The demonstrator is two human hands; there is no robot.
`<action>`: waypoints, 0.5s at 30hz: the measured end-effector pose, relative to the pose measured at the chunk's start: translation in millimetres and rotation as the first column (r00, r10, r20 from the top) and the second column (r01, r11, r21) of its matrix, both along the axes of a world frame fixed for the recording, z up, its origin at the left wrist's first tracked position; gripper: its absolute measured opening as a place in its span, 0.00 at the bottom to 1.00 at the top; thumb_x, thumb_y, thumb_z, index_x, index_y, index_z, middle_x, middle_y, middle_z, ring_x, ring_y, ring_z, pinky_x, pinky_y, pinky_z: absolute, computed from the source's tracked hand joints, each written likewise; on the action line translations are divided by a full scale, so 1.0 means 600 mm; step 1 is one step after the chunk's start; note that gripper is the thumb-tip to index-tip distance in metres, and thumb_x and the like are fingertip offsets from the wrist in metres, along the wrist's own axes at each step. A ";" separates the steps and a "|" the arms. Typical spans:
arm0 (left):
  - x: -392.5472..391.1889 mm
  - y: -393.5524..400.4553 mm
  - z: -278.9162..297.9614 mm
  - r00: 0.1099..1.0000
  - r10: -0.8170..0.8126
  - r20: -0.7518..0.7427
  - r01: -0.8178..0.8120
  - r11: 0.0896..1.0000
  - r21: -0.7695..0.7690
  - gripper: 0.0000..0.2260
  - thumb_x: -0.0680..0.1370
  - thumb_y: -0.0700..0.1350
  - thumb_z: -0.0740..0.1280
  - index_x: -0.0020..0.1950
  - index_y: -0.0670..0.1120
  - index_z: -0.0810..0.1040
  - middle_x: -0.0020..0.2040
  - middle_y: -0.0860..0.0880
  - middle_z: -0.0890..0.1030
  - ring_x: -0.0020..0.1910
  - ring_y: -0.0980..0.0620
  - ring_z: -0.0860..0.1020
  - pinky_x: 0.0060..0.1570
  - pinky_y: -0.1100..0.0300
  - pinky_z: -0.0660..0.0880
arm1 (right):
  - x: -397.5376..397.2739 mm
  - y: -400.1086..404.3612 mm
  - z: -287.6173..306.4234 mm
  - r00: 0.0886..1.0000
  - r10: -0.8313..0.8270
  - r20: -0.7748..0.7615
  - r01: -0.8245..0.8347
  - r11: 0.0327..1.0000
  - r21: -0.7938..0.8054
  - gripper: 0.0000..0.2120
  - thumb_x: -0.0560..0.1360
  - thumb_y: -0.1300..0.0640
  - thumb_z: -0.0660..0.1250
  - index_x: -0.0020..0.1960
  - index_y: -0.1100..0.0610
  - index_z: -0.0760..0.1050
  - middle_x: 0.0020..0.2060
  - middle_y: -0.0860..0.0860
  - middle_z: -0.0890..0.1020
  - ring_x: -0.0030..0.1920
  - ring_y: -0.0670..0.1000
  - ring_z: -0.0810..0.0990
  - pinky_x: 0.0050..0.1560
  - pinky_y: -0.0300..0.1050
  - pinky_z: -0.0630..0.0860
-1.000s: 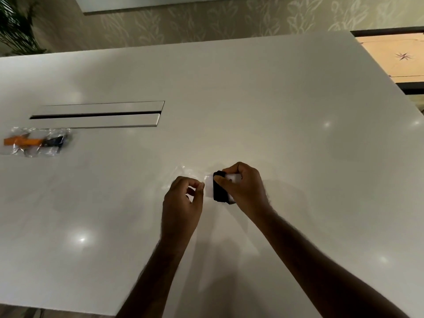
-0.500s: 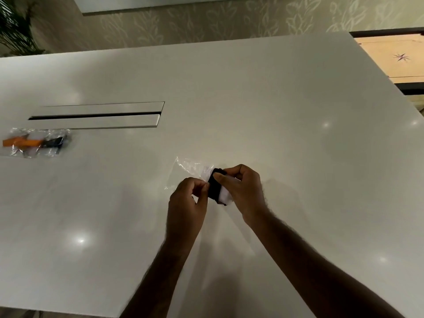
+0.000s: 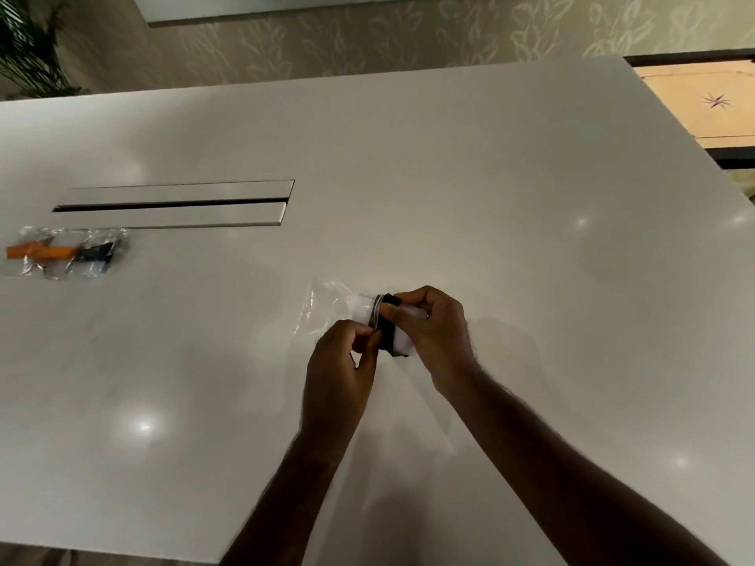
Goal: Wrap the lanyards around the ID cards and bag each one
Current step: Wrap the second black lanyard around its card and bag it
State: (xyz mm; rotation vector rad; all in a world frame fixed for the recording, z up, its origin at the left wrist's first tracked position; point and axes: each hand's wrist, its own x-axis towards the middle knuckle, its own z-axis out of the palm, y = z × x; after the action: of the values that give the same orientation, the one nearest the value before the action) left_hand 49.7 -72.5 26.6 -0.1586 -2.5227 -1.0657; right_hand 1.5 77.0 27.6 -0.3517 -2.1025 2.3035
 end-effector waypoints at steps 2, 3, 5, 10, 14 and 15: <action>0.004 0.004 -0.001 1.000 0.009 -0.004 -0.009 1.000 0.001 0.03 0.80 0.41 0.73 0.50 0.42 0.81 0.44 0.50 0.83 0.40 0.51 0.79 0.39 0.54 0.81 | -0.001 0.000 -0.002 0.999 -0.021 0.047 0.023 0.998 -0.055 0.08 0.70 0.57 0.83 0.46 0.53 0.86 0.45 0.48 0.89 0.47 0.47 0.88 0.42 0.41 0.83; 0.005 0.006 -0.001 1.000 0.015 -0.007 -0.015 1.000 0.003 0.04 0.80 0.41 0.73 0.50 0.42 0.80 0.45 0.50 0.82 0.40 0.52 0.79 0.39 0.54 0.81 | 0.001 -0.001 -0.004 0.997 -0.023 0.068 0.028 0.997 -0.077 0.08 0.70 0.57 0.83 0.47 0.54 0.86 0.45 0.50 0.89 0.48 0.51 0.89 0.44 0.45 0.85; 0.008 0.009 -0.002 1.000 0.020 -0.009 -0.020 1.000 0.011 0.04 0.80 0.42 0.73 0.51 0.42 0.80 0.45 0.50 0.82 0.40 0.52 0.79 0.39 0.55 0.81 | 0.004 0.000 -0.004 0.996 -0.024 0.091 0.033 0.994 -0.102 0.08 0.71 0.58 0.83 0.48 0.55 0.86 0.46 0.52 0.89 0.50 0.54 0.89 0.47 0.49 0.85; 0.006 0.009 0.000 0.999 0.011 -0.034 -0.012 1.000 -0.016 0.05 0.79 0.41 0.74 0.50 0.41 0.81 0.43 0.49 0.83 0.39 0.53 0.79 0.39 0.57 0.81 | 0.011 -0.003 -0.001 0.998 0.065 -0.009 -0.065 0.998 -0.002 0.07 0.71 0.58 0.83 0.45 0.52 0.86 0.43 0.49 0.89 0.44 0.47 0.89 0.40 0.39 0.82; 0.006 0.003 0.000 0.998 0.001 -0.064 -0.004 0.999 -0.048 0.04 0.79 0.39 0.74 0.51 0.41 0.81 0.44 0.48 0.83 0.40 0.53 0.78 0.40 0.58 0.80 | 0.006 0.001 0.005 0.989 0.126 -0.076 -0.120 0.990 0.076 0.09 0.70 0.58 0.84 0.43 0.49 0.86 0.43 0.47 0.89 0.45 0.47 0.88 0.43 0.39 0.83; 0.006 0.002 -0.001 0.997 -0.003 -0.073 -0.001 0.998 -0.063 0.04 0.79 0.40 0.74 0.51 0.41 0.81 0.44 0.48 0.83 0.40 0.54 0.77 0.40 0.59 0.79 | 0.005 0.003 0.006 0.987 0.133 -0.087 -0.123 0.987 0.108 0.09 0.70 0.59 0.84 0.43 0.49 0.86 0.43 0.46 0.89 0.44 0.46 0.88 0.42 0.37 0.81</action>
State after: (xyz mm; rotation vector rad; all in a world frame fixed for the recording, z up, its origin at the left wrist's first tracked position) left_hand 53.2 -71.0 26.3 -0.2126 -2.4920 -0.9634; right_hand 4.5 78.7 31.0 -0.1067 -2.2468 2.2167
